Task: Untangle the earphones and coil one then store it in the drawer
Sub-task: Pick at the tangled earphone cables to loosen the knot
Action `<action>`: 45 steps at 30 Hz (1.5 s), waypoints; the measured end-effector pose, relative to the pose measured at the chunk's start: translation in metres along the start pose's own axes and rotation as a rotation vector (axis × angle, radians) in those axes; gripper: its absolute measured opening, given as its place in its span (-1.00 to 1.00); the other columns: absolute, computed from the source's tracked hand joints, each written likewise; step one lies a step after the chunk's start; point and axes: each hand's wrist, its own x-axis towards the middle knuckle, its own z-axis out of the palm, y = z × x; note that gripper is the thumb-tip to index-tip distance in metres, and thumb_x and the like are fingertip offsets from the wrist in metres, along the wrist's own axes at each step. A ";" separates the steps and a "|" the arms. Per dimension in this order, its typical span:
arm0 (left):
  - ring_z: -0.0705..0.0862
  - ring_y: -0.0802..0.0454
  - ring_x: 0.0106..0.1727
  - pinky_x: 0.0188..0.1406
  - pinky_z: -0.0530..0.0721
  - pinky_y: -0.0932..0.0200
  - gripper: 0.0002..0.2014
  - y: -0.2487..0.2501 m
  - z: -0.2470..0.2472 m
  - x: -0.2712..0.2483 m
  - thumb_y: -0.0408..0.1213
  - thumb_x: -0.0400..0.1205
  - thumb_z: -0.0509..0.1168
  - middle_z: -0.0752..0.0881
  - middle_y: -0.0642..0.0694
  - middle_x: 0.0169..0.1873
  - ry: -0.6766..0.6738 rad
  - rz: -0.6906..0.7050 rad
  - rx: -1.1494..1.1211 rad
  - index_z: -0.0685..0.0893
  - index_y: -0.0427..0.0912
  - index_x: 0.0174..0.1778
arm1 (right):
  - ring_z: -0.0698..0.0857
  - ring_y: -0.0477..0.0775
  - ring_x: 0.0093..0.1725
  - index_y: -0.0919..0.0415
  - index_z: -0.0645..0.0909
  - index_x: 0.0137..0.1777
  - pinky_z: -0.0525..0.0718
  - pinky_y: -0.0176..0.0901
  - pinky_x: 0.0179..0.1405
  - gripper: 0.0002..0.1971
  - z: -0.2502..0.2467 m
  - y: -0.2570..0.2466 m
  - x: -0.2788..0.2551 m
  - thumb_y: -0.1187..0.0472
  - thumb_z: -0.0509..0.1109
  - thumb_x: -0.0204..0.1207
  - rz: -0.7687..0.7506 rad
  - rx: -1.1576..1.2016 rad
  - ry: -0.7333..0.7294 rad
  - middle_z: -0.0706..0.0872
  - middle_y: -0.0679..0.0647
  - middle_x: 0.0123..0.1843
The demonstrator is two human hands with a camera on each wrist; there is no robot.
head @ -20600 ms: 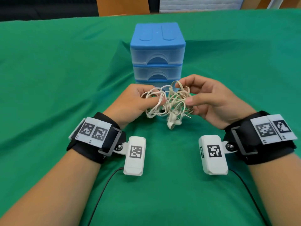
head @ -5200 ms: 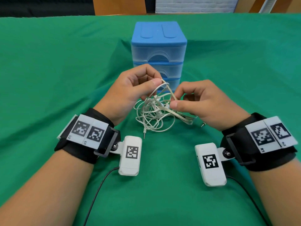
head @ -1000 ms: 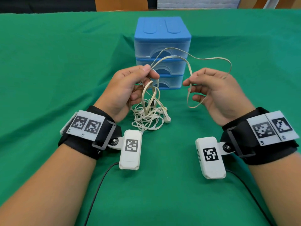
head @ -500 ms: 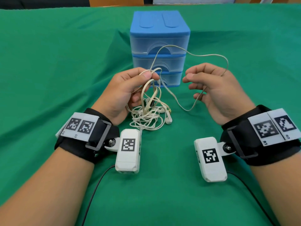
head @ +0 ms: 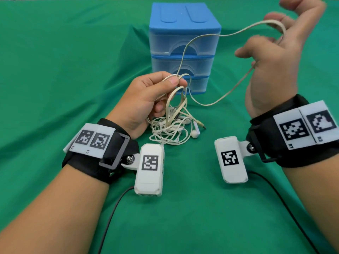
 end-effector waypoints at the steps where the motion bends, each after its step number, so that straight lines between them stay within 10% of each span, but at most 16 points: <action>1: 0.26 0.21 -0.61 -0.67 0.21 0.37 -0.83 0.000 0.000 0.000 -0.27 0.74 0.27 0.37 -0.14 -0.37 0.004 -0.001 0.000 0.77 -0.17 -0.05 | 0.48 0.10 0.18 0.17 0.29 0.19 0.53 0.05 0.05 -0.38 0.000 0.001 0.001 0.28 0.39 0.08 -0.027 -0.010 0.023 0.40 0.15 0.24; 9: 0.29 0.20 -0.61 -0.64 0.21 0.32 -0.84 -0.002 -0.004 0.005 -0.30 0.75 0.27 0.50 0.01 -0.45 0.139 -0.023 -0.049 0.75 -0.22 -0.03 | 0.49 -0.19 -0.17 -0.02 0.38 -0.32 0.43 -0.32 -0.07 -0.79 -0.016 0.004 0.026 0.24 0.38 0.27 -0.257 -0.214 0.090 0.50 0.03 -0.20; 12: 0.32 0.20 -0.62 -0.66 0.28 0.34 -0.84 -0.003 -0.002 0.005 -0.31 0.75 0.28 0.51 0.00 -0.46 0.141 -0.030 -0.013 0.76 -0.27 0.01 | 0.53 -0.01 -0.10 -0.27 0.42 -0.38 0.54 -0.05 -0.04 -0.65 -0.015 0.009 0.025 0.25 0.31 0.46 -0.411 -0.227 0.030 0.53 0.00 -0.19; 17: 0.31 0.19 -0.63 -0.66 0.27 0.35 -0.84 -0.002 0.002 0.005 -0.29 0.73 0.30 0.46 -0.07 -0.45 0.122 -0.028 0.020 0.77 -0.26 -0.02 | 0.70 0.08 -0.51 0.35 0.74 -0.19 0.52 -0.20 -0.56 -0.85 0.006 -0.012 0.008 0.32 0.34 0.47 -0.139 -0.144 -0.693 0.77 0.20 -0.33; 24: 0.26 0.18 -0.62 -0.70 0.23 0.37 -0.84 0.000 0.004 0.002 -0.31 0.70 0.31 0.35 -0.12 -0.46 0.040 -0.004 0.007 0.78 -0.21 -0.12 | 0.77 0.05 -0.40 0.11 0.78 -0.01 0.60 -0.31 -0.47 -0.90 0.004 0.018 0.005 0.22 0.57 0.49 0.025 -0.357 -0.846 0.81 0.06 -0.09; 31: 0.19 0.22 -0.69 -0.73 0.07 0.30 -0.82 0.001 0.005 0.000 -0.28 0.70 0.29 0.46 0.03 -0.58 -0.042 0.008 0.007 0.78 -0.26 -0.04 | 0.63 -0.08 -0.48 0.21 0.76 -0.14 0.48 -0.44 -0.50 -0.98 0.000 0.029 0.003 0.27 0.54 0.51 0.003 -0.268 -0.706 0.71 -0.15 -0.35; 39: 0.23 0.27 -0.67 -0.73 0.07 0.37 -0.83 0.002 0.005 0.001 -0.28 0.72 0.28 0.60 -0.04 -0.39 -0.041 -0.025 0.004 0.80 -0.19 0.03 | 0.37 0.03 -0.61 0.17 0.57 -0.24 0.25 -0.38 -0.63 -0.82 -0.008 0.048 0.009 0.39 0.37 0.57 0.365 0.103 -0.117 0.65 0.15 -0.31; 45: 0.41 0.30 -0.68 -0.76 0.22 0.44 -0.87 0.002 0.008 0.001 -0.34 0.72 0.31 0.69 -0.06 -0.38 0.052 -0.020 0.022 0.76 -0.25 0.04 | 0.43 -0.04 -0.48 0.15 0.69 -0.12 0.30 -0.29 -0.57 -0.86 -0.008 0.042 0.005 0.35 0.40 0.37 0.312 0.129 -0.222 0.68 0.15 -0.17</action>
